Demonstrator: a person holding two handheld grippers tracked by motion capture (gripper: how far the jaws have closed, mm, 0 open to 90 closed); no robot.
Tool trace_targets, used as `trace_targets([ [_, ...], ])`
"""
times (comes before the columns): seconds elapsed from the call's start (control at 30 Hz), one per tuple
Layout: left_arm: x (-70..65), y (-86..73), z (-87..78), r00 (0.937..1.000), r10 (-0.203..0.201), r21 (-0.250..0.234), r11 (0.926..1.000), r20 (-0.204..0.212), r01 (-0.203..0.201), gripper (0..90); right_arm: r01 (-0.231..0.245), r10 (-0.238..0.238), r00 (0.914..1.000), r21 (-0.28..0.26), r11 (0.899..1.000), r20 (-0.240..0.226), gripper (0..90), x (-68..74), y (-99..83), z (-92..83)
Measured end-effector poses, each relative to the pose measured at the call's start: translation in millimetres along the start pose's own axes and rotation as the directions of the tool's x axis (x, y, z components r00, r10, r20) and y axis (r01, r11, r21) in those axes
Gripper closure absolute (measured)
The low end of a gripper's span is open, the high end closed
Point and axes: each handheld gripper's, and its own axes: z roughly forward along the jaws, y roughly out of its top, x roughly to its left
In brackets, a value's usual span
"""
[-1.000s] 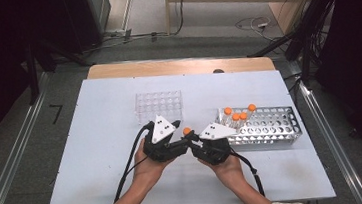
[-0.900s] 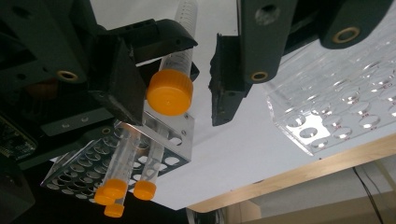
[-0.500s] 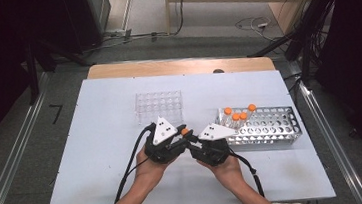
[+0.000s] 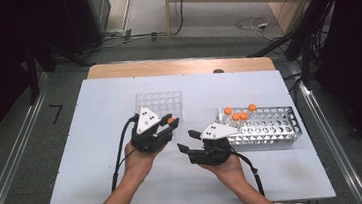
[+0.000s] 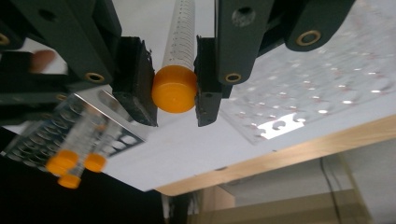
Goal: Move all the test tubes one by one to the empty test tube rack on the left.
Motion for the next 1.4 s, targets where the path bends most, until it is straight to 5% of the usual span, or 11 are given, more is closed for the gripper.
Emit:
trace_targets([
  [0.13, 24.1, 4.5, -6.4, 0.9963, -0.060, -0.029, 0.9979, -0.061, 0.059, 70.4, -0.001, 0.001, 1.0000, 0.007, 1.000, 0.007, 35.9, -0.5, 0.3, -1.6],
  [0.43, 66.9, 17.1, -18.3, 0.9793, -0.112, -0.087, 0.9913, -0.168, 0.099, 70.4, -0.004, 0.004, 1.0000, 0.018, 1.000, 0.002, 35.9, -1.3, 0.0, -3.0],
  [1.0, 99.5, 31.0, -2.1, 0.9576, -0.114, -0.115, 0.9897, -0.264, 0.086, 70.4, -0.014, 0.014, 0.9999, 0.012, 1.000, 0.001, 37.0, -2.9, -1.2, -7.6],
  [1.4, 102.8, 19.3, 14.4, 0.9565, -0.083, -0.039, 0.9964, -0.279, 0.076, 70.3, -0.019, 0.019, 0.9998, 0.009, 1.000, 0.006, 37.2, -3.8, -2.5, -9.3],
])
